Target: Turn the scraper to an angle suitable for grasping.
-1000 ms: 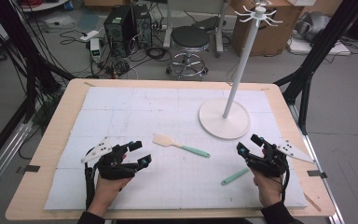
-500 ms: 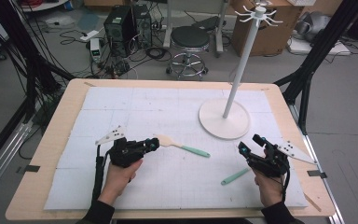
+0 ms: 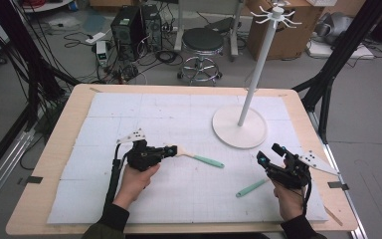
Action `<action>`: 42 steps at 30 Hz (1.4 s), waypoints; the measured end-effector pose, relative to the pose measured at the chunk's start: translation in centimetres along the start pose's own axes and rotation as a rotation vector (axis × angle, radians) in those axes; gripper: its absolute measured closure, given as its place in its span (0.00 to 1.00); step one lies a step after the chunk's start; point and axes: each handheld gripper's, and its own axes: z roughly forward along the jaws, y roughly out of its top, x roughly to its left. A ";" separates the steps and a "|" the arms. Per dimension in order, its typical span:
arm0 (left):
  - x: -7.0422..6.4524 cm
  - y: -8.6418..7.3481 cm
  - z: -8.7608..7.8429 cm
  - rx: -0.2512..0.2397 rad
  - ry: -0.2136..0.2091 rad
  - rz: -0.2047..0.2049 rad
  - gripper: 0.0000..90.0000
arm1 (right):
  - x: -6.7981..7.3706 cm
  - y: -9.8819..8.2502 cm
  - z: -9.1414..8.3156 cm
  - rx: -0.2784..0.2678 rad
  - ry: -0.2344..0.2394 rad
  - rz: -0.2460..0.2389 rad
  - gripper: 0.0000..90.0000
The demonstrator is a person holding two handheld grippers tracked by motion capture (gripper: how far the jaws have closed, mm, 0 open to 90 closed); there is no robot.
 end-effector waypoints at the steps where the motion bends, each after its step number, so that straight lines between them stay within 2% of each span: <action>1: 0.0 0.1 0.4 0.028 0.013 -0.004 1.00 | 0.0 0.0 0.0 -0.001 0.001 0.000 0.25; 2: 0.0 0.1 0.9 0.057 0.027 -0.017 1.00 | 0.0 0.0 0.0 -0.001 0.000 0.003 0.25; 3: 0.0 0.1 1.2 0.058 0.015 -0.026 1.00 | 0.0 0.0 0.0 0.000 0.000 0.003 0.25; 5: 0.0 0.1 1.8 0.074 0.029 -0.037 1.00 | 0.0 0.0 0.0 -0.001 0.000 0.003 0.25; 10: 0.1 1.0 3.0 0.079 0.026 -0.044 1.00 | 0.0 0.0 -0.1 -0.001 0.004 0.003 0.25; 14: 0.1 1.3 4.5 0.131 0.034 -0.055 1.00 | -0.1 0.0 -0.1 -0.008 0.001 0.004 0.25; 20: 1.3 1.3 4.9 0.108 0.012 -0.097 1.00 | -0.5 -0.1 -0.6 -0.005 -0.001 0.001 0.26; 26: 2.6 1.0 5.2 0.113 0.030 -0.121 1.00 | -1.1 0.0 -1.2 -0.015 -0.014 0.012 0.26; 32: 3.2 1.0 6.1 0.175 0.087 -0.128 1.00 | -1.1 0.0 -1.2 -0.016 -0.009 0.014 0.26; 34: 3.4 1.0 6.2 0.174 0.074 -0.152 1.00 | -1.1 0.0 -1.2 -0.017 -0.010 0.016 0.26; 36: 3.7 0.6 6.5 0.220 0.097 -0.151 1.00 | -1.1 0.0 -1.2 -0.021 -0.011 0.019 0.26; 37: 3.9 0.4 6.7 0.237 0.094 -0.151 1.00 | -1.1 0.0 -1.3 -0.022 -0.011 0.019 0.26; 38: 4.0 0.4 6.7 0.241 0.100 -0.158 1.00 | -1.1 0.0 -1.2 -0.021 -0.009 0.017 0.26; 40: 4.2 0.5 6.6 0.209 0.089 -0.187 1.00 | -1.1 0.0 -1.2 -0.020 -0.012 0.019 0.26; 42: 4.4 0.5 6.6 0.208 0.103 -0.198 1.00 | -1.0 0.0 -1.3 -0.019 -0.010 0.017 0.26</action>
